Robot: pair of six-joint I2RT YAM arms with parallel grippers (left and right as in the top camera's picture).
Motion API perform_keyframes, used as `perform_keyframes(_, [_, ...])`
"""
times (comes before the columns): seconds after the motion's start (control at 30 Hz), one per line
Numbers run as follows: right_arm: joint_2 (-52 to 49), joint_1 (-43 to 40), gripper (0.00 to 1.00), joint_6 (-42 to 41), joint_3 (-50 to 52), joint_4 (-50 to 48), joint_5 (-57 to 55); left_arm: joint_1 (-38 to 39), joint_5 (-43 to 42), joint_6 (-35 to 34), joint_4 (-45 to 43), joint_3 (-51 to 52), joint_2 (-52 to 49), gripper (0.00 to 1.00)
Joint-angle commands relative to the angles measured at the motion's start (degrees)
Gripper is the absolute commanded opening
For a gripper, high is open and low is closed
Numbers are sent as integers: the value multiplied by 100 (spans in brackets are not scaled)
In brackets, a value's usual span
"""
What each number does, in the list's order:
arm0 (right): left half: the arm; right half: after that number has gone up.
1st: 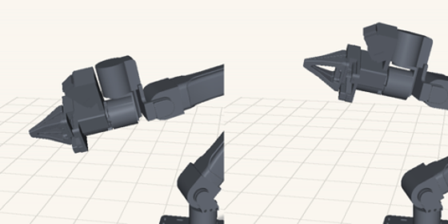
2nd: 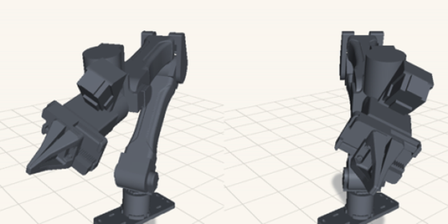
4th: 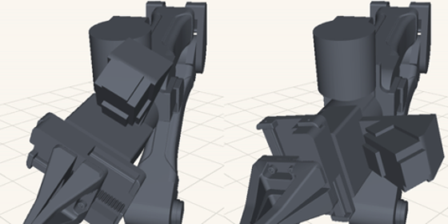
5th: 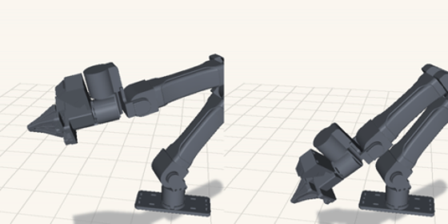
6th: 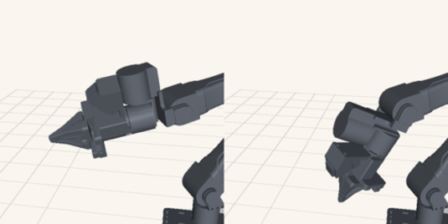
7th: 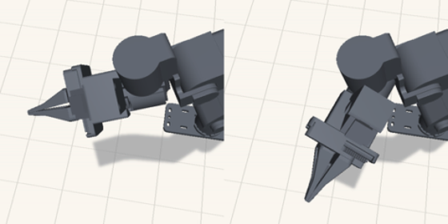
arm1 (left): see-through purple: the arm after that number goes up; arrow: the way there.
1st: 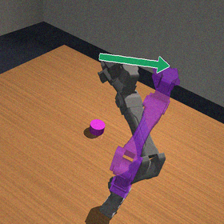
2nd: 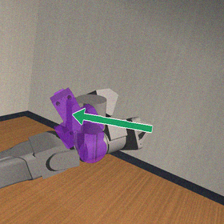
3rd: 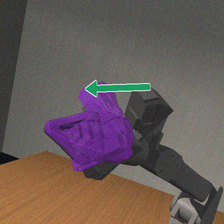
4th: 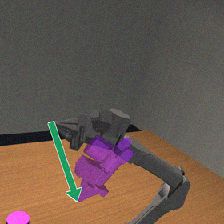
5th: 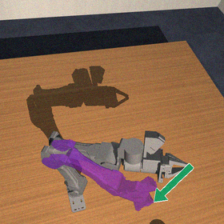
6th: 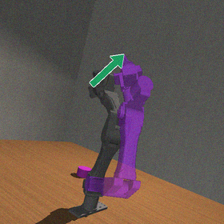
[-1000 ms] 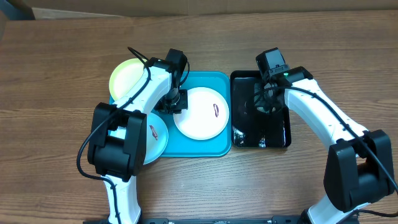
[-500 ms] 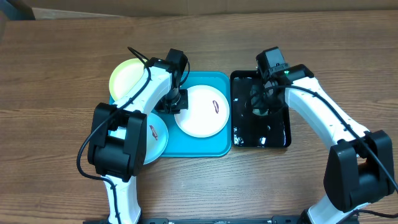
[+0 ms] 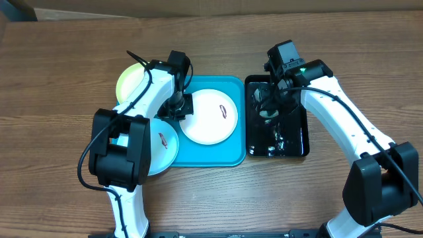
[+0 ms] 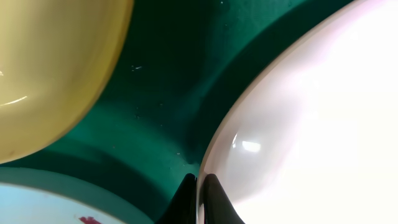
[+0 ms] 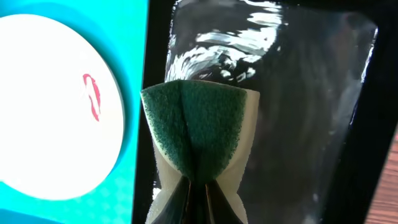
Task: Clean dirty plates on tray and stack at the side
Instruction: 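Lower the right gripper and pinch the green sponge, lifting it, then scrub the white plate's sauce with the sponge in the right gripper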
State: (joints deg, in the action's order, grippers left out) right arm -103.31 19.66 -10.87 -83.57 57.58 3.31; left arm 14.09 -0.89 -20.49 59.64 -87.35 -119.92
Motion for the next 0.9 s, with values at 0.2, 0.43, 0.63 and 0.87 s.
perform_keyframes(0.2, [48, 59, 4, -745, -201, 52, -999, 4, 42, 125, 15, 63, -74, 4])
perform_keyframes(0.43, [48, 59, 4, -472, -203, -72, 188, 7, 42, 122, 2, 63, -74, 4])
perform_keyframes(0.63, [48, 321, 4, -415, -208, -782, 1971, 7, 39, 122, -15, 63, -74, 4])
perform_keyframes(0.87, [-7, 1300, 4, -442, -199, -949, -175, 7, 39, 120, -11, 63, -74, 4])
